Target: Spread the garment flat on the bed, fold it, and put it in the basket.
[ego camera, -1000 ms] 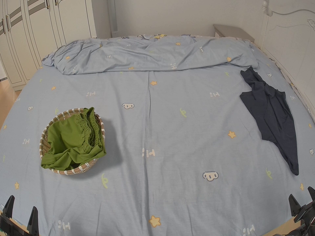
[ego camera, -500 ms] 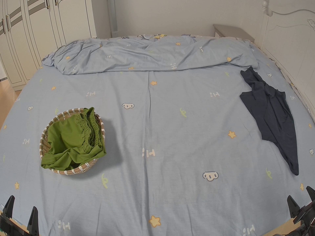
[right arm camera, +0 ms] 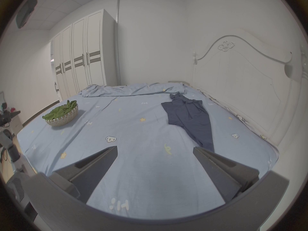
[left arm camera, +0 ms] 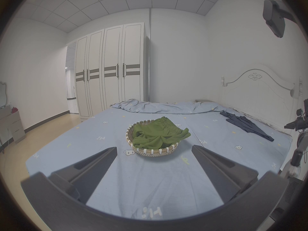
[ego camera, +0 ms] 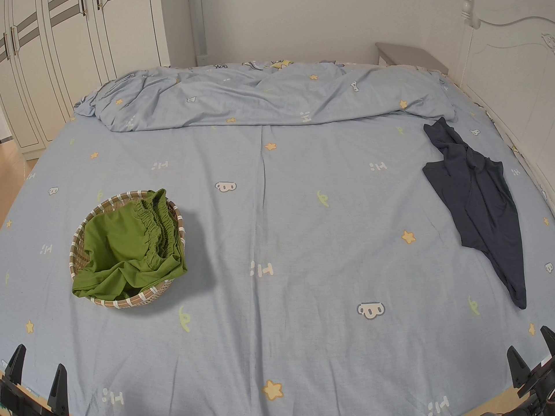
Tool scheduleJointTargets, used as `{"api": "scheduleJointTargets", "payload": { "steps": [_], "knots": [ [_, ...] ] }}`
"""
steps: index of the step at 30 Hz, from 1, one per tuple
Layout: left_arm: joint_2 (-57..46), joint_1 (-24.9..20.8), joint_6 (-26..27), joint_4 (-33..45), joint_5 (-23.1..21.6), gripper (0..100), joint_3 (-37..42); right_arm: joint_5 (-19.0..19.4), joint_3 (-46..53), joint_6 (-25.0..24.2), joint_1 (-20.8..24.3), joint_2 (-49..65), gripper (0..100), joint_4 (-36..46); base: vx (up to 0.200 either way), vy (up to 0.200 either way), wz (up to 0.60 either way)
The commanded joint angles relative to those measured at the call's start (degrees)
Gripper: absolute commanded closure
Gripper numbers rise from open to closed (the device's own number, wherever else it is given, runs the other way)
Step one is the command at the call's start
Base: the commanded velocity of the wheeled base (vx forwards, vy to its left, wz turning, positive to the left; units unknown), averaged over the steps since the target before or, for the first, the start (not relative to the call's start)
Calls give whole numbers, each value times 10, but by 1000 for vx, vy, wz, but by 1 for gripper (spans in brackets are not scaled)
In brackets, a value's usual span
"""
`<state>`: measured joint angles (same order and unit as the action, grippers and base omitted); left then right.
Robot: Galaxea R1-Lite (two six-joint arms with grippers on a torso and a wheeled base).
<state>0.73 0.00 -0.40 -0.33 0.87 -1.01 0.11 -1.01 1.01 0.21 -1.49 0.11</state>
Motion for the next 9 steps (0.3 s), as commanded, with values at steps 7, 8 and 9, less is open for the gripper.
{"api": "scheduleJointTargets", "payload": {
  "steps": [7, 8, 9],
  "knots": [
    [-7, 0, 0, 0, 0, 0, 10, 2, 10, 6, -2, 8, 0, 1, 0, 0, 0],
    [-7, 0, 0, 0, 0, 0, 10, 2, 10, 5, -2, 8, 0, -1, 0, 0, 0],
    [-7, 0, 0, 0, 0, 0, 10, 2, 10, 3, -3, 8, 0, 1, 0, 0, 0]
  ]
}}
